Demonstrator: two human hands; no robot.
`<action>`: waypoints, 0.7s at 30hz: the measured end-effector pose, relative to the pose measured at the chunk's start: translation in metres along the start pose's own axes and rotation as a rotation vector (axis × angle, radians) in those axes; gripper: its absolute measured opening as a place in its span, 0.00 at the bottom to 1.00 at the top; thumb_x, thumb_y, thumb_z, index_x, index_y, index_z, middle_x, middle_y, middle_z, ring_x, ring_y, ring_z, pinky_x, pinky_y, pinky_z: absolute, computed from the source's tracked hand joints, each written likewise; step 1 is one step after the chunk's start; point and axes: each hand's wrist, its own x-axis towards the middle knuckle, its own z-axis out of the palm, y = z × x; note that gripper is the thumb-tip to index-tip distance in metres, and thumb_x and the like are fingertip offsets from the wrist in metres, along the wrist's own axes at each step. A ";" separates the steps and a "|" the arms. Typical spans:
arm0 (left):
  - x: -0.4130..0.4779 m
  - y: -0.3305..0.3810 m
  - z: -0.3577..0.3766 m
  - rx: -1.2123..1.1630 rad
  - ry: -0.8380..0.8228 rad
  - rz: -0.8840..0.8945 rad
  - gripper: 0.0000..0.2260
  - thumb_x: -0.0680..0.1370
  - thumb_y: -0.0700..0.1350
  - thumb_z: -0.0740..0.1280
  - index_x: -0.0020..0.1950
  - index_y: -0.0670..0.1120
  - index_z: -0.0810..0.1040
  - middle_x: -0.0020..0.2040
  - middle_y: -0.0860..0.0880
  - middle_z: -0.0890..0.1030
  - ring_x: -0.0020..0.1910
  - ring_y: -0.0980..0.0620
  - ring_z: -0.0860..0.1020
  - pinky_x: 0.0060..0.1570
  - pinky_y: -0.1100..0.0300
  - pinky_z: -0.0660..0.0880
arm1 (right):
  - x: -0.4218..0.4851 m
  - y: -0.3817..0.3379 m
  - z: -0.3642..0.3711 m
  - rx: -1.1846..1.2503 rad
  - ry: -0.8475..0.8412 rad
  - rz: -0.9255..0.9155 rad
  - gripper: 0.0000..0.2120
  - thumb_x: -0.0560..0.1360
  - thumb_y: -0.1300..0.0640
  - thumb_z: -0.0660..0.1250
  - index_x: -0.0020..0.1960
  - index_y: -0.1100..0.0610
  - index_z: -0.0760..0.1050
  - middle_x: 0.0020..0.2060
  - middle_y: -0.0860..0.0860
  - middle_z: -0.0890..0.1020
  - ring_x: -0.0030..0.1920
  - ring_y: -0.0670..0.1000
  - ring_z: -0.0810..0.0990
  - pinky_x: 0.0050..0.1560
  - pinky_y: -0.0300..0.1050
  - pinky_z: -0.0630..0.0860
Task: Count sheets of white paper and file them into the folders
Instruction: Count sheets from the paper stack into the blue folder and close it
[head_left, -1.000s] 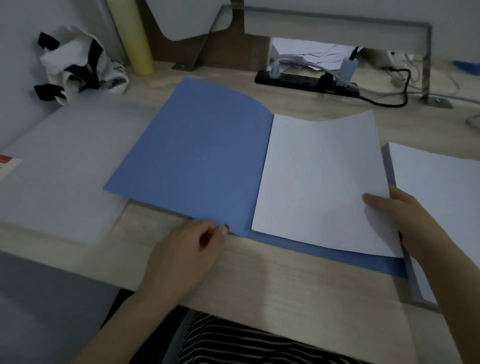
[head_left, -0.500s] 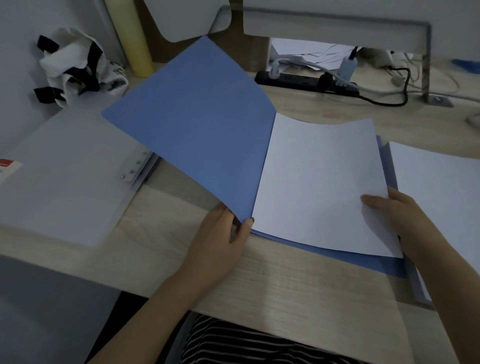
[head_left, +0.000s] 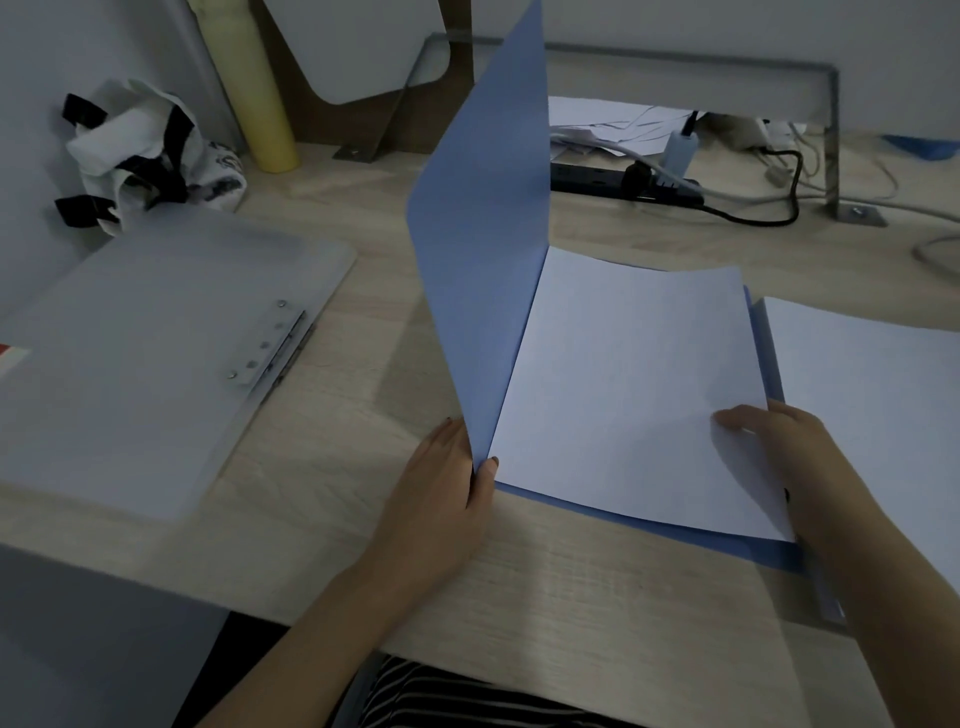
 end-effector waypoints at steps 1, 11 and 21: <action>0.000 0.000 0.000 0.000 0.003 0.006 0.19 0.79 0.40 0.59 0.34 0.58 0.57 0.34 0.60 0.63 0.35 0.63 0.66 0.39 0.75 0.64 | 0.000 0.000 0.000 -0.010 0.002 -0.002 0.09 0.75 0.58 0.63 0.53 0.62 0.74 0.39 0.54 0.74 0.37 0.52 0.72 0.36 0.42 0.67; 0.000 0.000 0.000 0.025 0.018 0.006 0.20 0.79 0.40 0.59 0.33 0.55 0.56 0.34 0.59 0.63 0.35 0.62 0.66 0.40 0.75 0.65 | 0.000 -0.003 -0.001 0.014 0.010 0.053 0.06 0.74 0.58 0.64 0.43 0.61 0.70 0.35 0.53 0.70 0.34 0.51 0.68 0.34 0.43 0.63; 0.000 0.007 -0.004 0.055 -0.002 0.080 0.09 0.79 0.37 0.58 0.43 0.49 0.72 0.36 0.62 0.62 0.36 0.62 0.67 0.47 0.70 0.63 | 0.006 0.001 0.001 -0.020 -0.002 0.035 0.07 0.75 0.57 0.63 0.50 0.61 0.72 0.41 0.56 0.74 0.38 0.53 0.71 0.45 0.45 0.67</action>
